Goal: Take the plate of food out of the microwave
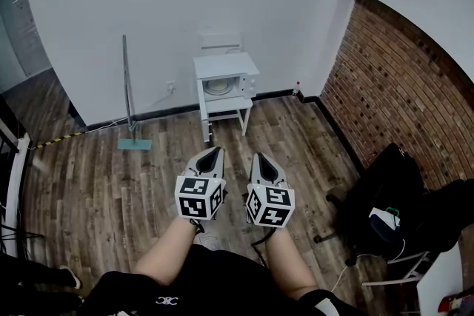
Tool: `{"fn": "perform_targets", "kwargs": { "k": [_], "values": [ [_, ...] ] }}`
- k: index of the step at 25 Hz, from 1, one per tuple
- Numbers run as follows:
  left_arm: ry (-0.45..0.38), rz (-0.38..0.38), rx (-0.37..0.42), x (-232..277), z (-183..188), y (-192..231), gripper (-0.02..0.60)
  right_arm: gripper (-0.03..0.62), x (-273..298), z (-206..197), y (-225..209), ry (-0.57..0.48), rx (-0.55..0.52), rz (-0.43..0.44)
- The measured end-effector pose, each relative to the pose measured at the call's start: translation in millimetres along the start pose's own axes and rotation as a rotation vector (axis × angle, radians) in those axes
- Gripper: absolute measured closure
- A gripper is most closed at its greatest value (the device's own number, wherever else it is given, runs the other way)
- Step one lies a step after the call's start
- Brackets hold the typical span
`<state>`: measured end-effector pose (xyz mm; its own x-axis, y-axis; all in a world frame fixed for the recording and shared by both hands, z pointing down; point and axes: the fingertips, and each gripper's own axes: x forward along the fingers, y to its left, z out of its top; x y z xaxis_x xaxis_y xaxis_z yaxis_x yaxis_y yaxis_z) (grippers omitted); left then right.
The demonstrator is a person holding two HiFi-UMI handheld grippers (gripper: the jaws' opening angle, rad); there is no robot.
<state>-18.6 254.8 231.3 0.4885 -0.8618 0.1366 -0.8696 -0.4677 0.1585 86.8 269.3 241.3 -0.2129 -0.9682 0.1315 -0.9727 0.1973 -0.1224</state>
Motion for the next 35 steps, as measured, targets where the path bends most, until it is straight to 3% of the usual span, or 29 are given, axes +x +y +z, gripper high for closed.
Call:
{"fn": "perform_targets", "kwargs": {
  "k": [8,15,23,35],
  "values": [
    [0.024,-0.021,0.011,18,-11,-13,0.589,0.58,-1,-14,-15,0.026,0.026,0.003],
    [0.03,-0.057,0.011,62,-16,-11,0.589,0.58,32,-23,-34,0.051,0.017,-0.004],
    [0.029,-0.076,0.006,139,-1,22,0.589,0.58,113,-4,-55,0.055,-0.008,-0.021],
    [0.048,-0.012,-0.007,237,30,111,0.589,0.58,249,22,-60,0.062,0.001,0.007]
  ]
}}
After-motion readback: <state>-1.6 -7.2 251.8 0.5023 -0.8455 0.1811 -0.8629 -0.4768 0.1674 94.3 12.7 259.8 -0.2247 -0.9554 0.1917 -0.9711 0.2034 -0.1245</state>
